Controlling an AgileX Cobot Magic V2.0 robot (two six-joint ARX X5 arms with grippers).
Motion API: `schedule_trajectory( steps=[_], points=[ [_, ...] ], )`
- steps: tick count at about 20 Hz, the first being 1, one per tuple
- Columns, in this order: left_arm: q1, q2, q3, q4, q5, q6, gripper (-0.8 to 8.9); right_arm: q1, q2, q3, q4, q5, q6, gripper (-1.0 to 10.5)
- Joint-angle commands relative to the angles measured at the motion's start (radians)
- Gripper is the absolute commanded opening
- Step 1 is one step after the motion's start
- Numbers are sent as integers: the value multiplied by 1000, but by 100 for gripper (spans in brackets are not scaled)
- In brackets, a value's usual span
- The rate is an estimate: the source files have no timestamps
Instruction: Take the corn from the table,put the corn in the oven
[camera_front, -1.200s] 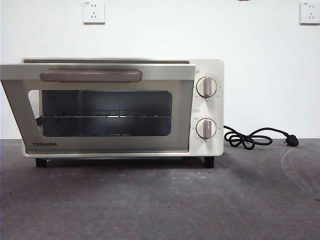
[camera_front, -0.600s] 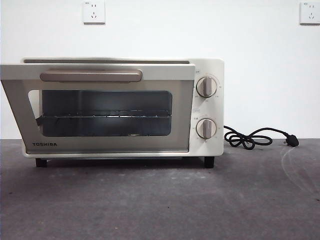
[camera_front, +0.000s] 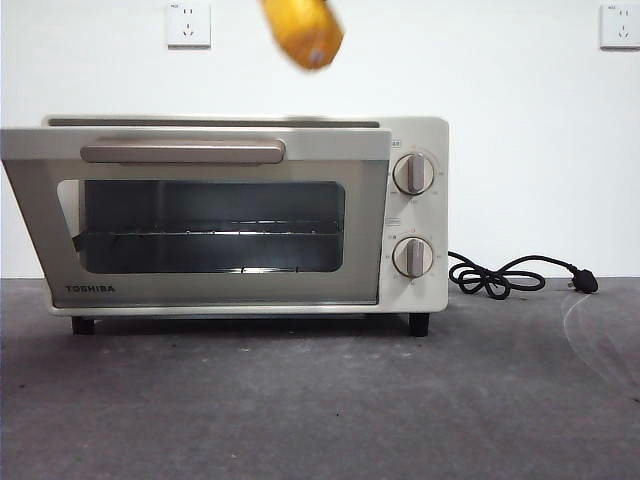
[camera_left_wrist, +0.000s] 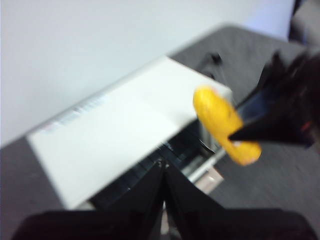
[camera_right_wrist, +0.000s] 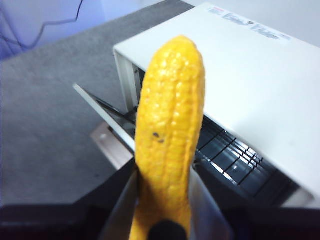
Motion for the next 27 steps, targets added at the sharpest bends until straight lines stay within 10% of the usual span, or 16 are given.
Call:
schedule_trajectory(
  steps=[1, 9, 27],
  points=[
    [-3, -73, -9, 3, -37, -15, -6, 1, 52, 1, 54, 24, -120, -12],
    [-3, -217, -9, -87, -179, -40, -6, 0, 156, 1, 193, 82, -264, -12],
    [-3, -232, -9, -217, -213, -104, -6, 27, 205, 1, 132, 58, -267, -12]
  ],
)
